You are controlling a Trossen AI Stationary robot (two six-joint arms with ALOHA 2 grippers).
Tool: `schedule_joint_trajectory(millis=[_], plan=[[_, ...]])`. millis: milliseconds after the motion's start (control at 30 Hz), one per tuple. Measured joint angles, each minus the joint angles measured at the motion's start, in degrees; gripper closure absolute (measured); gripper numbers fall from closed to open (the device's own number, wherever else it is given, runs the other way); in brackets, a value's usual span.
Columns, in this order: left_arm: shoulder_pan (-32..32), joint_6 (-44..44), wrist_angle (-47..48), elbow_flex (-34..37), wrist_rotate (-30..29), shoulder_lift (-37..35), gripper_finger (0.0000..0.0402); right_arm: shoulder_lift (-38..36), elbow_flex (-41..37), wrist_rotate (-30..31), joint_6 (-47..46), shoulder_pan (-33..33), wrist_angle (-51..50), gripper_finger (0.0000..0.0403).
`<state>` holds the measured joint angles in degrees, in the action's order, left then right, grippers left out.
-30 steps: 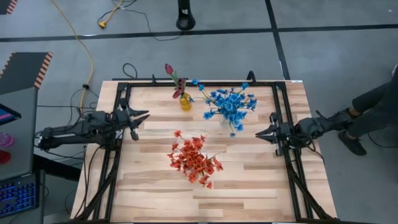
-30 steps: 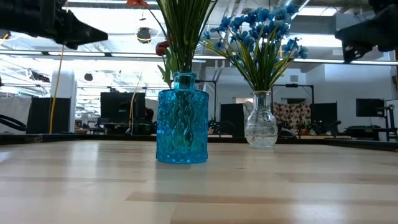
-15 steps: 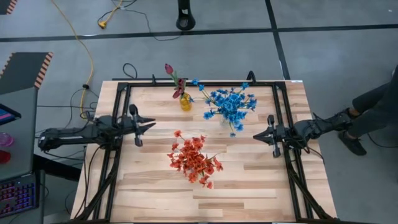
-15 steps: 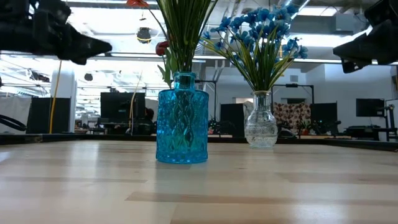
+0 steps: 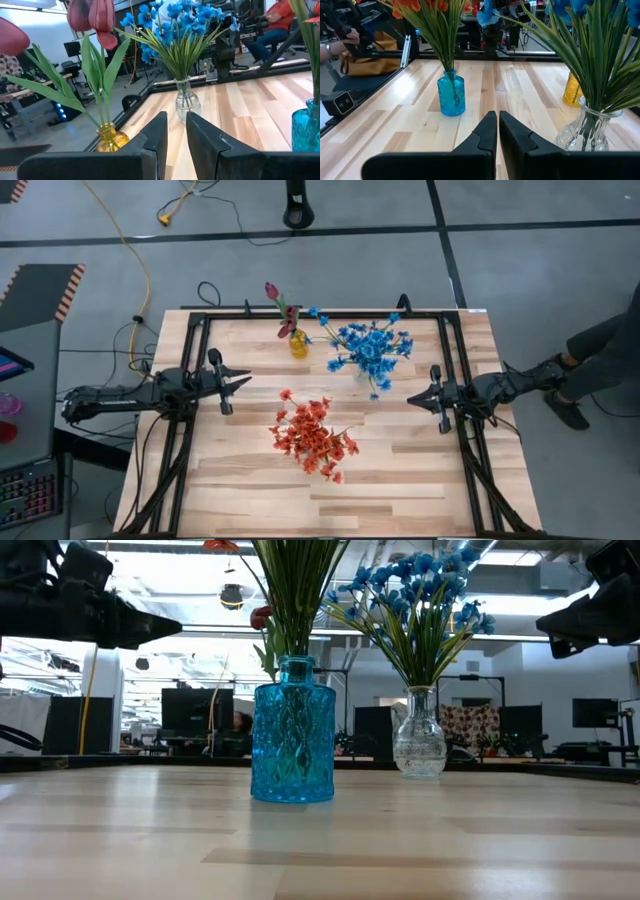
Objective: Sort flowers into vase by color
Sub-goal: Return to Home Position
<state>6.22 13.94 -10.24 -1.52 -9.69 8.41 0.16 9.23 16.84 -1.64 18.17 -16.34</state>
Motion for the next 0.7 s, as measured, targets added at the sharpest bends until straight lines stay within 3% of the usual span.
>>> schedule_joint_trajectory(millis=[700], plan=[[-0.02, -0.35, -5.41, 0.96, 2.23, 0.01, 0.0343, 0.02, 0.26, 1.25, 0.08, 0.0, 0.03, 0.0356]])
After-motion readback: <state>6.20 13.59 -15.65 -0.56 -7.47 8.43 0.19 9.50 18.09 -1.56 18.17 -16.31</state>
